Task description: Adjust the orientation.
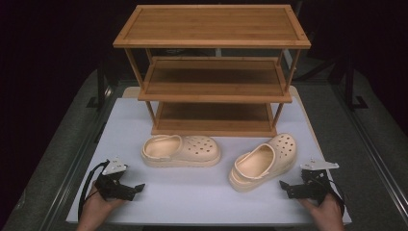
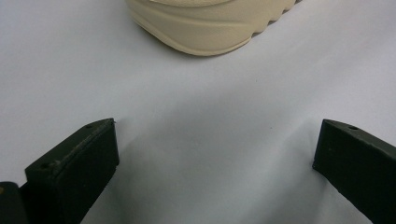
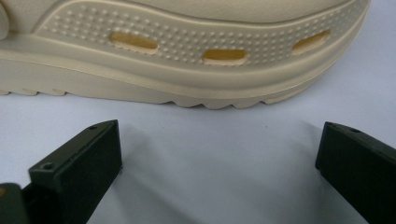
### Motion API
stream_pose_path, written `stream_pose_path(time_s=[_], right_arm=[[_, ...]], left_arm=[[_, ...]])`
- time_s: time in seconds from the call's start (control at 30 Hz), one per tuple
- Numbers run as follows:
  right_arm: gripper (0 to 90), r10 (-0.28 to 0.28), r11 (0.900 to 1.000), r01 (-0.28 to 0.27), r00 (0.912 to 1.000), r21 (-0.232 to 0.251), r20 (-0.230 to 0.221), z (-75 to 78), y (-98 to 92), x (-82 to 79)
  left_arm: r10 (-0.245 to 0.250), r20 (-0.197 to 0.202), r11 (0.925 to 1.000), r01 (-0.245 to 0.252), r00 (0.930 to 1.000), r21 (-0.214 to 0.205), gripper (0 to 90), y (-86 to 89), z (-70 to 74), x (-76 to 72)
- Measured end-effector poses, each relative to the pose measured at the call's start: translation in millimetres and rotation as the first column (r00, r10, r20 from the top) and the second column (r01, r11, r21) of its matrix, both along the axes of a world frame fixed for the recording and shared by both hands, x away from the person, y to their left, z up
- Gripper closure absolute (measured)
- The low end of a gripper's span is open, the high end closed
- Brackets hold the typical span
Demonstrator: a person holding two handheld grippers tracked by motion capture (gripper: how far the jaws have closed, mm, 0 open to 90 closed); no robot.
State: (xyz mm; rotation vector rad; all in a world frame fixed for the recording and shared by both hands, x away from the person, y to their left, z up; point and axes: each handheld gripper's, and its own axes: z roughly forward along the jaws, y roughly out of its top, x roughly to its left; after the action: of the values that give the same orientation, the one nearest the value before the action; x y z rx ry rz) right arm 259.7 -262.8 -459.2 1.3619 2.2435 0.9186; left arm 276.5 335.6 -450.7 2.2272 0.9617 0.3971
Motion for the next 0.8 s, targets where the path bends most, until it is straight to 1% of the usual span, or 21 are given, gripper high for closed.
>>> stream_pose_path(time_s=[0.1,0.13,0.27,0.37,0.43,0.47,0.5,0.6,0.7,0.73,0.77,0.8], right_arm=[[0.0,0.000,1.0000,0.000,1.0000,0.005,-0.001,0.1,-0.7,0.1],[0.0,0.002,0.9997,-0.002,1.0000,0.023,-0.001,0.2,-2.6,0.5],[0.0,0.000,0.9991,0.000,1.0000,0.044,-0.006,0.5,-4.6,1.1],[0.0,0.000,0.9987,0.001,1.0000,0.051,-0.004,0.5,-5.2,0.7],[0.0,-0.001,0.9988,0.001,1.0000,0.050,-0.003,0.4,-5.1,0.5],[0.0,0.001,0.9992,-0.001,1.0000,0.039,0.001,0.3,-4.4,0.4],[0.0,0.000,0.9995,0.000,1.0000,0.032,0.000,0.2,-3.5,0.2],[0.0,0.001,1.0000,-0.001,1.0000,-0.001,0.005,-0.3,0.1,-0.6],[0.0,0.000,1.0000,0.000,1.0000,-0.002,0.005,-0.3,0.3,-0.8],[0.0,0.000,1.0000,0.000,1.0000,-0.003,0.005,-0.4,0.3,-0.9],[0.0,0.000,1.0000,0.000,1.0000,-0.003,0.005,-0.3,0.4,-0.9],[0.0,0.000,1.0000,0.000,1.0000,-0.004,0.005,-0.3,0.4,-0.9]], left_arm=[[0.001,0.000,1.0000,-0.001,1.0000,-0.001,0.0,-0.1,0.0,0.0],[0.002,-0.002,1.0000,-0.002,1.0000,-0.001,0.0,-0.2,0.1,0.2],[0.001,-0.001,1.0000,-0.001,1.0000,0.001,0.0,-0.1,0.3,0.0],[0.001,-0.002,1.0000,-0.001,1.0000,-0.010,0.0,0.4,0.7,0.3],[-0.001,-0.005,0.9999,0.001,1.0000,-0.015,0.0,0.8,1.1,0.4],[-0.013,-0.012,0.9994,0.013,0.9998,-0.034,0.0,0.9,2.8,1.0],[-0.019,-0.017,0.9991,0.019,0.9997,-0.038,0.0,0.4,4.2,1.0],[-0.042,-0.007,0.9980,0.041,0.9991,-0.048,0.0,-1.0,10.9,0.9],[-0.047,0.006,0.9975,0.047,0.9989,-0.053,0.0,-0.7,17.6,2.1],[-0.054,0.008,0.9969,0.055,0.9985,-0.057,1.7,0.0,20.4,1.9],[-0.063,0.014,0.9959,0.064,0.9979,-0.065,5.9,0.8,22.4,2.0],[-0.062,0.017,0.9951,0.063,0.9980,-0.077,8.0,1.2,25.0,2.1]])
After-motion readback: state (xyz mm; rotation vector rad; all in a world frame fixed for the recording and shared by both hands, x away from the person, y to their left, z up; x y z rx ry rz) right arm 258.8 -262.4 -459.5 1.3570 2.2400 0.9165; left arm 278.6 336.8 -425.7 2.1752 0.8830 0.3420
